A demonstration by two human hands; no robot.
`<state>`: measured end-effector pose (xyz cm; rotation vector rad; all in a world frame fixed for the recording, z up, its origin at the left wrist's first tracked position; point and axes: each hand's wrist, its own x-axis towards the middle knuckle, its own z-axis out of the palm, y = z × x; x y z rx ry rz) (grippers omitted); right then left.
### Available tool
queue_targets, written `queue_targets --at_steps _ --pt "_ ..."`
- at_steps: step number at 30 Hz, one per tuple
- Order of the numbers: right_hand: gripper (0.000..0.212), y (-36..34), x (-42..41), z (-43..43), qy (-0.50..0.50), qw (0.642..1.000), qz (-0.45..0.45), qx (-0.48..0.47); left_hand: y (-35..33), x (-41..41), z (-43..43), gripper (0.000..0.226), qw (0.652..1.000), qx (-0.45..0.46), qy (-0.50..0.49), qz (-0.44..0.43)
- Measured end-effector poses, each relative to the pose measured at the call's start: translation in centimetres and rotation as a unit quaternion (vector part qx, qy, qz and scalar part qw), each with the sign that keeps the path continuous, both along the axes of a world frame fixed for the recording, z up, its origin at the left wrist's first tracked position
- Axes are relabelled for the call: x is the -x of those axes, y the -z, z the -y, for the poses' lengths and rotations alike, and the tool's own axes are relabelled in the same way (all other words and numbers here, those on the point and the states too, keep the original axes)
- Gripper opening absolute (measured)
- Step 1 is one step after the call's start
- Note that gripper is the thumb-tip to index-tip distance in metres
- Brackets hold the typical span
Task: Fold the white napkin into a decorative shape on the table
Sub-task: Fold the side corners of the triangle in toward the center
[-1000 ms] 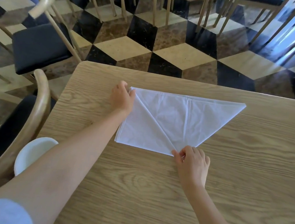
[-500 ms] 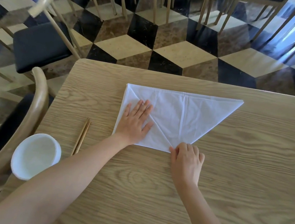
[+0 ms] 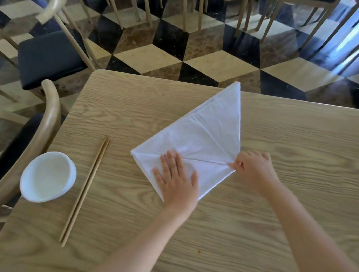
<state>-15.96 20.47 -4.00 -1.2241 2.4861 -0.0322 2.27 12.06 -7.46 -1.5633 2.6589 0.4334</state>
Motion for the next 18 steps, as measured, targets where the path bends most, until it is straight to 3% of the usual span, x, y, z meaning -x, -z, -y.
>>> queue_targets --at_steps 4,8,9,11,14,18 --pt "0.02 -1.3 4.1 -1.0 0.011 1.0 -0.011 -0.015 -0.9 0.8 -3.1 0.076 0.997 -0.049 0.064 0.018" --pt "0.022 -0.2 -0.8 1.0 0.037 0.986 -0.142 0.084 -0.9 0.1 0.8 0.059 0.982 0.076 0.17 -0.003" --pt "0.031 0.5 -3.7 1.8 0.007 0.985 -0.143 0.096 -0.4 -0.4 1.9 0.055 0.976 0.093 0.198 -0.005" --pt "0.047 2.0 -9.5 3.2 -0.036 0.99 -0.056 0.127 0.1 -1.4 3.5 0.054 0.97 0.078 0.228 0.038" --pt "0.055 2.9 -13.1 3.4 -0.033 0.989 0.011 0.143 0.7 -2.0 4.0 0.06 0.959 0.081 0.263 0.072" --pt "0.062 4.3 -9.2 1.2 0.003 0.99 -0.054 0.13 0.5 -1.9 4.1 0.057 0.97 0.061 0.234 0.03"
